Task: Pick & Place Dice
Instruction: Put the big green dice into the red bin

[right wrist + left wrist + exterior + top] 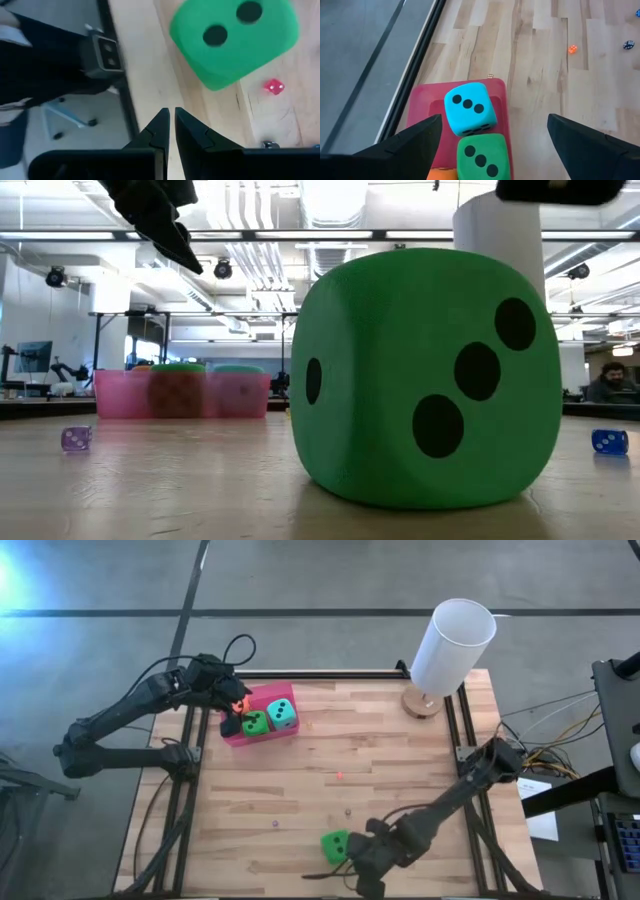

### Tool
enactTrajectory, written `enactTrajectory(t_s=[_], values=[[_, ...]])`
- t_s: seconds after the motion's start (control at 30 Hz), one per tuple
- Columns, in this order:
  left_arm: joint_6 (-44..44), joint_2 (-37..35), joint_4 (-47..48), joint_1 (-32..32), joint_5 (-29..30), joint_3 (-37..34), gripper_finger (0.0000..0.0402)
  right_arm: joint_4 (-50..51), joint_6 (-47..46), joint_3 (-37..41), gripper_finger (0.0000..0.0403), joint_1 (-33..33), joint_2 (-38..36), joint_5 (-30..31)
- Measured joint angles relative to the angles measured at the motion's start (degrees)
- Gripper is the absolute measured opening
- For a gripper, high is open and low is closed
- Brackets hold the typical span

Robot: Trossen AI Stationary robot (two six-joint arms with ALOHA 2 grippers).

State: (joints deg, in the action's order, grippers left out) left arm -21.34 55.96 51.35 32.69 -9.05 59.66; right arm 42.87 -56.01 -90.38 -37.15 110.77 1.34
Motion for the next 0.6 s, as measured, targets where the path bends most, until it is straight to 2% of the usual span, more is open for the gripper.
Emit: enactTrajectory(t_s=[0.17, 0.4, 0.6], values=[[0.41, 0.0, 0.0, -0.01, 0.01, 0.0, 0.0361, -0.47, 0.45, 0.08, 0.0027, -0.36, 2.96, -0.08], [0.86, 0.0, -0.01, 0.0, 0.03, 0.0, 0.0358, -7.35, 9.06, 0.14, 0.0027, 0.26, 5.59, 0.23], [2.32, 0.0, 0.02, -0.03, 0.01, 0.0, 0.0356, -7.91, 12.88, 0.58, 0.0027, 1.98, 8.66, 3.29]])
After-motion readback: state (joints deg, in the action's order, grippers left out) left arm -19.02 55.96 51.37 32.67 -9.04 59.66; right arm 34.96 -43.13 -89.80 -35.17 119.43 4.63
